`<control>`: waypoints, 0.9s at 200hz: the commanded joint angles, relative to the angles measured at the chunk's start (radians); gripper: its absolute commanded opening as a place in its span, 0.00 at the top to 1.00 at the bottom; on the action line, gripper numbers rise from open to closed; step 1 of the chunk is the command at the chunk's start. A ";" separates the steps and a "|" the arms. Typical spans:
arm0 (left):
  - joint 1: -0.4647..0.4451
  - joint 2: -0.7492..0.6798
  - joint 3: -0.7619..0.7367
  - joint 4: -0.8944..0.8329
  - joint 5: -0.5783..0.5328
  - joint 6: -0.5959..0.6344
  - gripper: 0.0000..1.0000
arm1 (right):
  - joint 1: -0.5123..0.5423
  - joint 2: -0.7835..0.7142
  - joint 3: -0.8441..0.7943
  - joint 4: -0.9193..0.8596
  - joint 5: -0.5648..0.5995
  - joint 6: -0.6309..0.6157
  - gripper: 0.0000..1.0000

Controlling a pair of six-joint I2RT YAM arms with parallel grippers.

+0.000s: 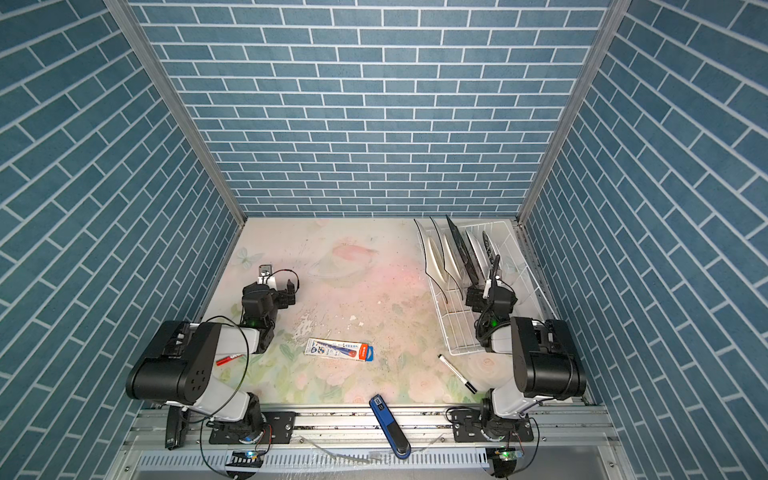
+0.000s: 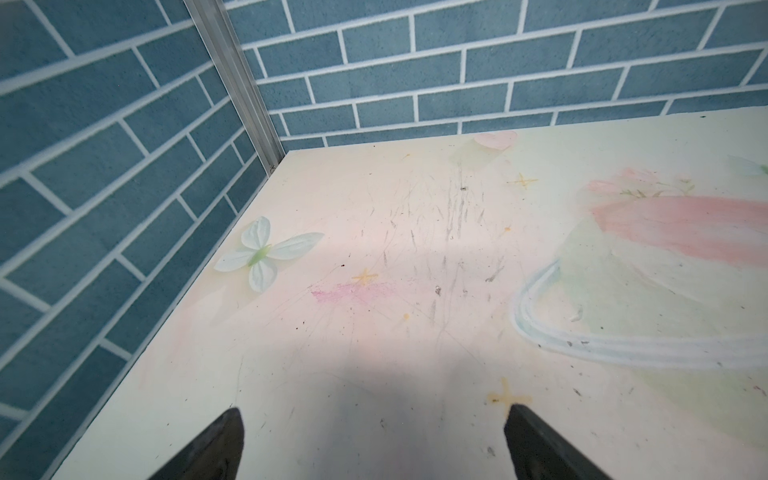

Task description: Unload the plates from the dish rack

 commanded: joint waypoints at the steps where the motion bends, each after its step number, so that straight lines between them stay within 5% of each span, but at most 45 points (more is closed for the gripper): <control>1: 0.007 -0.044 0.009 -0.019 0.022 -0.005 0.00 | -0.006 -0.059 -0.061 0.138 -0.034 -0.021 0.02; 138: -0.179 -0.387 0.206 -0.575 -0.195 0.006 0.00 | -0.005 -0.475 -0.087 -0.172 -0.168 -0.033 0.03; 180: -0.233 -0.416 0.312 -0.815 -0.188 -0.107 0.00 | -0.003 -0.614 -0.047 -0.330 -0.226 -0.050 0.05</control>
